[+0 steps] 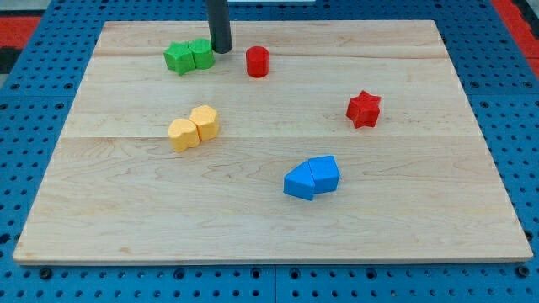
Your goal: Move the red circle right a bit
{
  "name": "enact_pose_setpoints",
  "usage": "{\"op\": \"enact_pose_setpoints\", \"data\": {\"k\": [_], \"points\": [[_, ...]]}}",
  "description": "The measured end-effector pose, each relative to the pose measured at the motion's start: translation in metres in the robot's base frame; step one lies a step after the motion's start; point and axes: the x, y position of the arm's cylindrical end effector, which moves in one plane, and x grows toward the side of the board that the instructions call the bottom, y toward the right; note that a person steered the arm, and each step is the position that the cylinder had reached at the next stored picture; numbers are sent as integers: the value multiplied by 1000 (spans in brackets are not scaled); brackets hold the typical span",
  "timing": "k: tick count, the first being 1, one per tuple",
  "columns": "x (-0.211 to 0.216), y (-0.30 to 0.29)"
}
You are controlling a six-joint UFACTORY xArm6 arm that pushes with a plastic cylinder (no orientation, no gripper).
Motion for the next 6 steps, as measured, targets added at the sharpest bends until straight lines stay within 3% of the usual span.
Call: {"op": "enact_pose_setpoints", "data": {"k": [4,6], "points": [[0,0],[41,52]]}}
